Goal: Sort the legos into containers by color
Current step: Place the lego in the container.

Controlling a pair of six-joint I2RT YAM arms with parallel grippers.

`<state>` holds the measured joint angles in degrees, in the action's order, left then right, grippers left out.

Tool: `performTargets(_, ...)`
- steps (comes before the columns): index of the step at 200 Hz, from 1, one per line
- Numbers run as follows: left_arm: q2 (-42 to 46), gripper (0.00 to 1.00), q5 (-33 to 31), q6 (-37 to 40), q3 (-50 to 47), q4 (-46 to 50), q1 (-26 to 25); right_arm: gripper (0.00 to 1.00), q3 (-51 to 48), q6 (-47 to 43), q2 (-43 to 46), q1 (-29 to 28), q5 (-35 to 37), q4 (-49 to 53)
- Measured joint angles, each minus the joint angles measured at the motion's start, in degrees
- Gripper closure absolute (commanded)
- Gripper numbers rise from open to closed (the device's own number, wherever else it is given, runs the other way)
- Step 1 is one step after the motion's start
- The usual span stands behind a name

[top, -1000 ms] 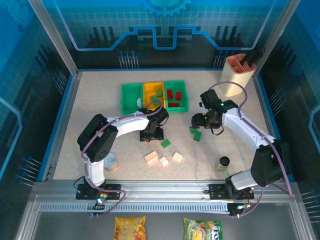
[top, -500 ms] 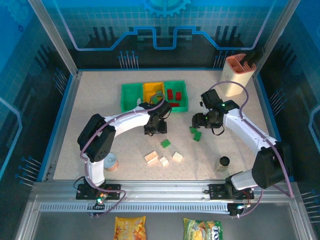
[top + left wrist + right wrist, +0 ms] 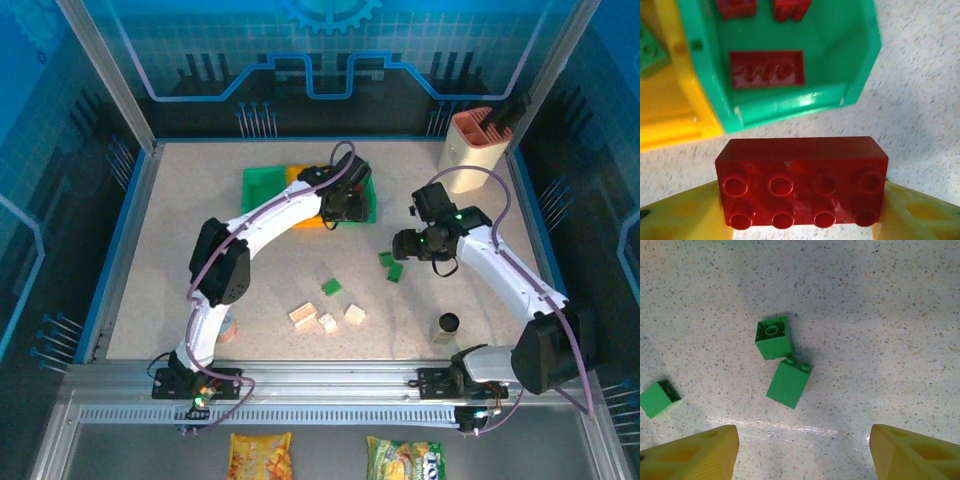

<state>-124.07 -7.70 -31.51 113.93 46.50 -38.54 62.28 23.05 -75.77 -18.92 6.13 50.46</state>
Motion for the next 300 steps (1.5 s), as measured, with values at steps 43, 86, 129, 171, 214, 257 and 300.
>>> performTargets(43, -7.0, 0.41, -0.3, 3.3, 11.5, -0.2, 2.0, 0.29, -1.2, 0.0, 1.9, 1.1, 0.4, 0.7)
performTargets(86, -11.5, 0.42, -1.8, 4.5, 16.1, -4.6, 4.0, 0.29, -1.4, 0.0, 2.5, 1.5, 0.5, 1.1)
performTargets(129, -16.0, 0.42, -3.6, 4.7, 18.8, -11.4, 5.2, 0.29, -1.6, -0.2, 3.4, 1.9, 0.5, 1.6)
performTargets(171, -20.2, 0.4, -4.5, 4.7, 20.7, -16.4, 6.1, 0.29, -1.9, -0.2, 4.3, 2.4, 0.5, 2.1)
performTargets(214, -21.5, 0.25, -5.3, 4.9, 21.0, -19.1, 6.7, 0.29, -2.3, -0.7, 5.9, 3.5, 0.8, 3.2)
performTargets(257, -21.5, 0.24, -5.5, 5.0, 21.0, -20.3, 6.7, 0.29, -2.3, -0.9, 7.0, 3.6, 0.9, 3.8)
performTargets(300, -18.1, 0.25, -4.6, 5.2, 19.0, -20.3, 6.7, 0.29, -2.3, -0.9, 7.0, 3.6, 0.9, 4.2)
